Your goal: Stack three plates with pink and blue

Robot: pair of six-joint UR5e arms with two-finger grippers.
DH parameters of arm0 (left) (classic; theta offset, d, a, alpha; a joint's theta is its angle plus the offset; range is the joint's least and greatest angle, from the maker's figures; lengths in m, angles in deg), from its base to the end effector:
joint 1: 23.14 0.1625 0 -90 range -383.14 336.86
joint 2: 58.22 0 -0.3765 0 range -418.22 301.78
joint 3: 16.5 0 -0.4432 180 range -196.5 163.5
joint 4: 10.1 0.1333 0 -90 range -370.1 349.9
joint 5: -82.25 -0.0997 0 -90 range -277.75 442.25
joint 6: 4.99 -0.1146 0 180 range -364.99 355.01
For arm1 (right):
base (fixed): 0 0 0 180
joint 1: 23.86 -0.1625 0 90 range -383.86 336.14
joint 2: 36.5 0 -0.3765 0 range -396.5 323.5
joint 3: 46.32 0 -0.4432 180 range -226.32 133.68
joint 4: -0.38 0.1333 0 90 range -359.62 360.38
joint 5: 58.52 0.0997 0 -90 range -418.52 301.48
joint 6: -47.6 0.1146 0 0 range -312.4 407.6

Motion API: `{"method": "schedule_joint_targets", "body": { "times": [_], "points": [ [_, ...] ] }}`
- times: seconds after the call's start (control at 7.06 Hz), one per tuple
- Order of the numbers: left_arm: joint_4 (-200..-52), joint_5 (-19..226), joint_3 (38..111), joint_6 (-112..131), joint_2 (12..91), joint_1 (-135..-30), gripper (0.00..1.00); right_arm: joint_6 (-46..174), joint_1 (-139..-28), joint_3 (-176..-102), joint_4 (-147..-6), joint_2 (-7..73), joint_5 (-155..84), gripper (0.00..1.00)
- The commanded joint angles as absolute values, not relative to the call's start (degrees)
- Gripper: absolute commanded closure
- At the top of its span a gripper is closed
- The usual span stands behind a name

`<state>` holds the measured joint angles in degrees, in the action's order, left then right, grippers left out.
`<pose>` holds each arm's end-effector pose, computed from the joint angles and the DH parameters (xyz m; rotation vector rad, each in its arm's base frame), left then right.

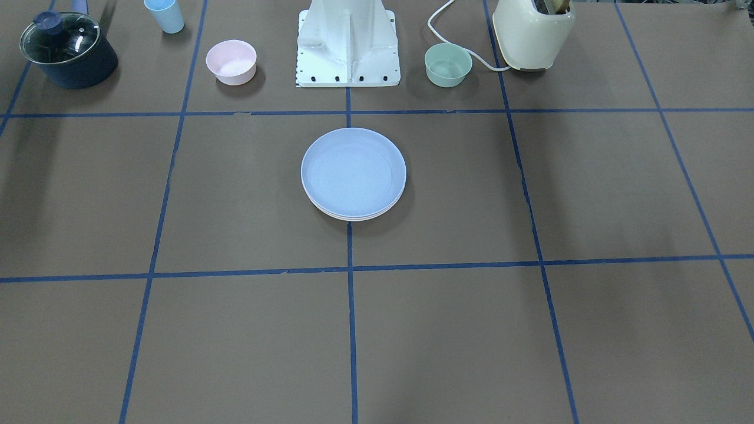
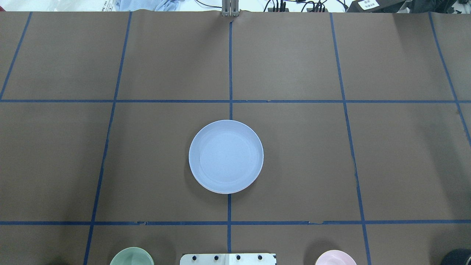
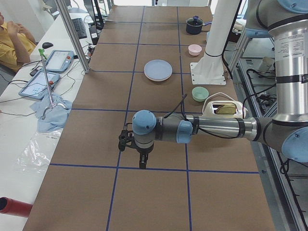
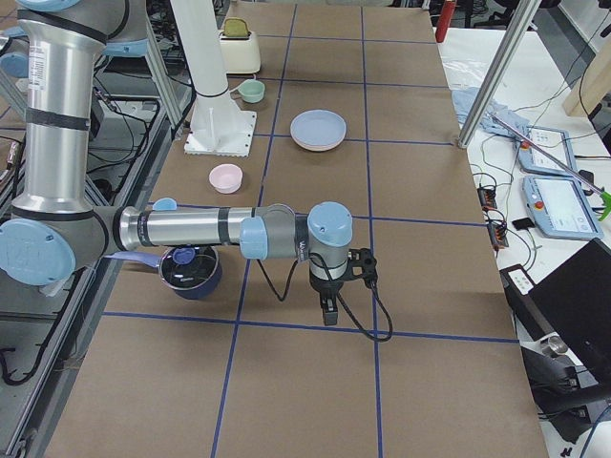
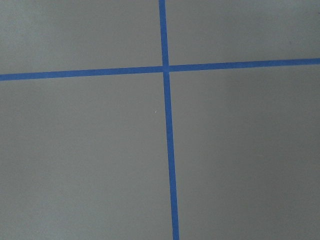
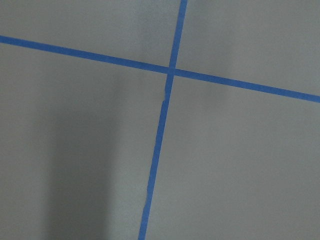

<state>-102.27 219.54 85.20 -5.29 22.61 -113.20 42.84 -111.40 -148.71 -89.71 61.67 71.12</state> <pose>-0.0496 -0.4884 0.5839 0.0799 0.8247 0.0378 0.0389 -0.4964 0.5834 0.0831 -0.6906 -0.1458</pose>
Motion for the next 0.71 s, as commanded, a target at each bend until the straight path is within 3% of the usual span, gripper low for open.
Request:
{"method": "schedule_joint_targets", "body": {
  "times": [0.0, 0.57],
  "points": [
    [-102.29, 219.54, 85.19, -5.25, 22.64, -113.23, 0.0, 42.86, -111.4, -148.71, -89.71, 61.67, 71.12, 0.0],
    [-102.21, 219.98, 84.93, -5.25, 22.55, -113.23, 0.0, 42.77, -111.4, -148.89, -89.71, 61.67, 71.12, 0.0]
  ]
}}
